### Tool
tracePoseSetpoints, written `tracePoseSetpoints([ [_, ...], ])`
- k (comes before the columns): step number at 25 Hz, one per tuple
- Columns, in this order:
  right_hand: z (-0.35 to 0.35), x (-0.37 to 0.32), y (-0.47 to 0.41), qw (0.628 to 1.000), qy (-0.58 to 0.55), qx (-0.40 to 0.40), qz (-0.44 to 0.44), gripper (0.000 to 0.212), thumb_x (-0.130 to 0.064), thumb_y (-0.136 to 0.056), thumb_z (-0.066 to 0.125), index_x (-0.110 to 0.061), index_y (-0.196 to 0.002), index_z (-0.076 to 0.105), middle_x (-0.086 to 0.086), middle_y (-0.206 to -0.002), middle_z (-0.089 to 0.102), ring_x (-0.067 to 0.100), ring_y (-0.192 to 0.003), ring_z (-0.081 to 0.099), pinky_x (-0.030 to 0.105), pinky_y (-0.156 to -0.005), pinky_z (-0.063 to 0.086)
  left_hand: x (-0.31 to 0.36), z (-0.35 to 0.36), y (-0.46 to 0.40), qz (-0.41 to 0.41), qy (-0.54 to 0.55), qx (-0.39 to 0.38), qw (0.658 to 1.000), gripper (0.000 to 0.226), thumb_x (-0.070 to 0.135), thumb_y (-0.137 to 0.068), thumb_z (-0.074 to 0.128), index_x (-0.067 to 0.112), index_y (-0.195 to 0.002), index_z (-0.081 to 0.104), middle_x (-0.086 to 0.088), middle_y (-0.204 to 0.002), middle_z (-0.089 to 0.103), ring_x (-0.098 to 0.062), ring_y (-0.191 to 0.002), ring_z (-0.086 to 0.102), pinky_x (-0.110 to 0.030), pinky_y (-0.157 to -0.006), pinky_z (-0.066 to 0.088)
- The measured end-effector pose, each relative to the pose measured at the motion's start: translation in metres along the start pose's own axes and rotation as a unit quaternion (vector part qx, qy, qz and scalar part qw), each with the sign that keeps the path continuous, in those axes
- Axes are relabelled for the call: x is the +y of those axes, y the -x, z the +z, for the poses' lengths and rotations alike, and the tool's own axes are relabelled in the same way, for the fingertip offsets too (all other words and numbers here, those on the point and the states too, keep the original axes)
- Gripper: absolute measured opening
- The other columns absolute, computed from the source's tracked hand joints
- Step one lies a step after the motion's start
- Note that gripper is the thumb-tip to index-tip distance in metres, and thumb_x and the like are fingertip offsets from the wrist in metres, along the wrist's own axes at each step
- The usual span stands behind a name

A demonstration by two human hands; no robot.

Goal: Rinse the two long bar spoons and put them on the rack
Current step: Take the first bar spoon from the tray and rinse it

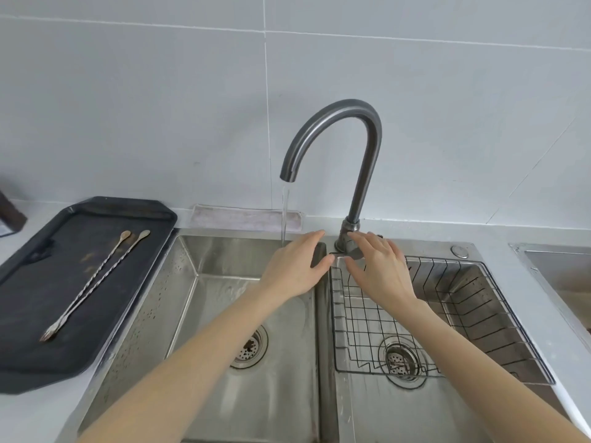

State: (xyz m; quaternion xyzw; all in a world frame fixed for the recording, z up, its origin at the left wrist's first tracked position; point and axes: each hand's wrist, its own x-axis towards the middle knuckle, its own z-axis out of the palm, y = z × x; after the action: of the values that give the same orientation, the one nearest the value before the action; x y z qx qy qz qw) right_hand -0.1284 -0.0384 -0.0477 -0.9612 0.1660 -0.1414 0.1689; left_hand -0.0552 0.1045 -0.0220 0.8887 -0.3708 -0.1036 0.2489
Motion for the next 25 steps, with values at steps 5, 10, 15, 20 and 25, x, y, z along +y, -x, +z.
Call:
tracePoseSetpoints([
  [5, 0.01, -0.037, 0.018, 1.0, 0.015, -0.004, -0.018, 0.047, -0.029, -0.089, 0.053, -0.017, -0.134, 0.044, 0.004, -0.143, 0.045, 0.021, -0.139, 0.031, 0.043, -0.117, 0.013, -0.034, -0.005, 0.039, 0.013, -0.08, 0.07, 0.994, 0.057, 0.04, -0.09, 0.046, 0.016, -0.14, 0.031, -0.003, -0.147, 0.04, -0.018, -0.133, 0.04, -0.038, -0.11, 0.034],
  [10, 0.027, -0.08, 0.029, 0.999, 0.029, -0.037, -0.008, 0.053, -0.034, -0.09, 0.049, -0.021, -0.139, 0.035, 0.003, -0.149, 0.036, 0.019, -0.143, 0.022, 0.041, -0.118, 0.006, -0.081, -0.019, 0.067, -0.026, -0.118, 0.072, 0.99, 0.06, 0.044, -0.09, 0.043, 0.018, -0.142, 0.026, -0.002, -0.152, 0.031, -0.016, -0.139, 0.029, -0.036, -0.112, 0.024],
  [15, 0.05, -0.129, 0.03, 0.997, 0.038, -0.071, -0.004, 0.057, -0.035, -0.089, 0.049, -0.024, -0.142, 0.028, 0.001, -0.153, 0.029, 0.017, -0.144, 0.016, 0.039, -0.119, 0.004, -0.136, -0.047, 0.089, -0.057, -0.14, 0.055, 0.987, 0.065, 0.047, -0.09, 0.041, 0.018, -0.144, 0.02, -0.004, -0.154, 0.024, -0.019, -0.142, 0.022, -0.043, -0.116, 0.019],
  [20, 0.078, -0.177, 0.025, 0.995, 0.034, -0.096, -0.002, 0.06, -0.035, -0.089, 0.049, -0.024, -0.143, 0.024, 0.003, -0.155, 0.023, 0.018, -0.146, 0.011, 0.039, -0.119, 0.002, -0.193, -0.076, 0.11, -0.086, -0.156, 0.022, 0.984, 0.068, 0.048, -0.091, 0.038, 0.018, -0.145, 0.012, -0.005, -0.157, 0.014, -0.02, -0.144, 0.014, -0.045, -0.117, 0.014],
  [25, 0.107, -0.221, 0.016, 0.994, 0.029, -0.104, 0.004, 0.06, -0.035, -0.089, 0.05, -0.022, -0.143, 0.026, 0.004, -0.154, 0.027, 0.02, -0.144, 0.018, 0.038, -0.119, 0.007, -0.244, -0.102, 0.12, -0.11, -0.171, -0.008, 0.979, 0.068, 0.048, -0.092, 0.036, 0.017, -0.146, 0.009, -0.007, -0.157, 0.012, -0.024, -0.145, 0.01, -0.047, -0.118, 0.011],
])
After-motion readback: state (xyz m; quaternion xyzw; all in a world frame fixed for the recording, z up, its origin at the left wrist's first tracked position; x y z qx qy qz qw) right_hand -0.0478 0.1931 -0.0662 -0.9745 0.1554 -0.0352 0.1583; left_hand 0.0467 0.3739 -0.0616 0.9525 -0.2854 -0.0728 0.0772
